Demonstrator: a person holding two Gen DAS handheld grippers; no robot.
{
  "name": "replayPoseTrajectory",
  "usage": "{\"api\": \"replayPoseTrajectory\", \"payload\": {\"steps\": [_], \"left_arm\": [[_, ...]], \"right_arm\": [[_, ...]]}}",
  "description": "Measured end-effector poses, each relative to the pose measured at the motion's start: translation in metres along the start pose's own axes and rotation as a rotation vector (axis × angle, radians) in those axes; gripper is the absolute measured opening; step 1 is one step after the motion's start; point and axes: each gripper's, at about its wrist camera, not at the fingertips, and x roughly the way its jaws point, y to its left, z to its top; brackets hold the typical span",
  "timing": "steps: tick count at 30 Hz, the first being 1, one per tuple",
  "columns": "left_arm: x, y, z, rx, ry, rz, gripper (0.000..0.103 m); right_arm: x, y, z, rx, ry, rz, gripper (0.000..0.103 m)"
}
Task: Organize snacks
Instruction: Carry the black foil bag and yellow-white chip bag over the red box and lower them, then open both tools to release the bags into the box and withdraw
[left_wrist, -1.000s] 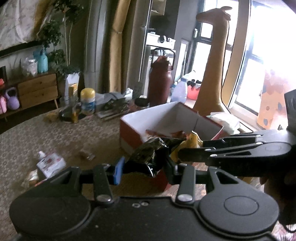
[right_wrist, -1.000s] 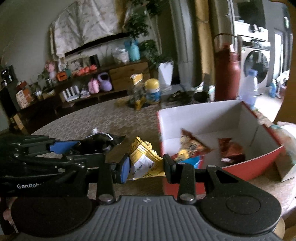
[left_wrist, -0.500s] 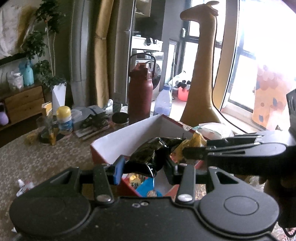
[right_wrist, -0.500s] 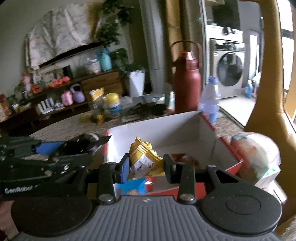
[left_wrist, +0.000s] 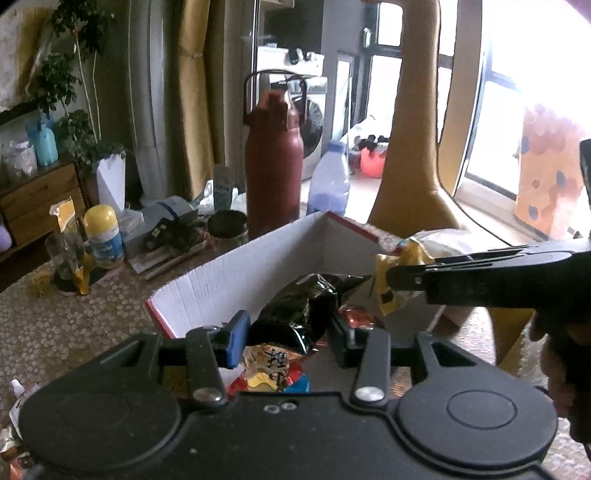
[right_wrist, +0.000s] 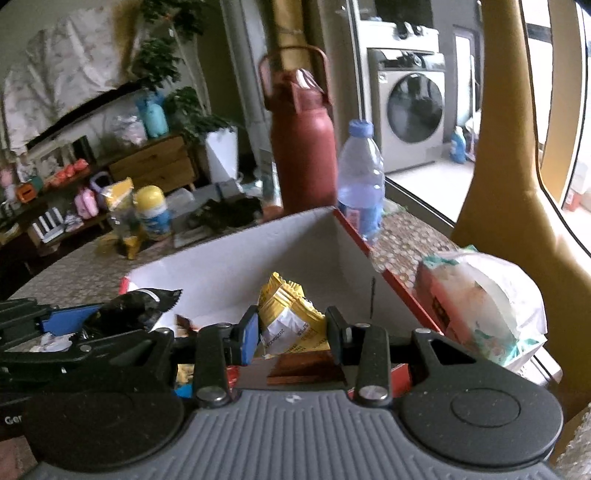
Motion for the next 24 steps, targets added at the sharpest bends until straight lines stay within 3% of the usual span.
{"api": "replayPoseTrajectory", "payload": {"steps": [13, 24], "left_arm": [[0.065, 0.0, 0.007, 0.019, 0.076, 0.057, 0.043], [0.098, -0.007, 0.0, 0.065, 0.146, 0.073, 0.043]], "right_arm": [[0.053, -0.02, -0.008, 0.009, 0.08, -0.077, 0.037], [0.064, -0.021, -0.016, -0.015, 0.103, -0.103, 0.039]]}}
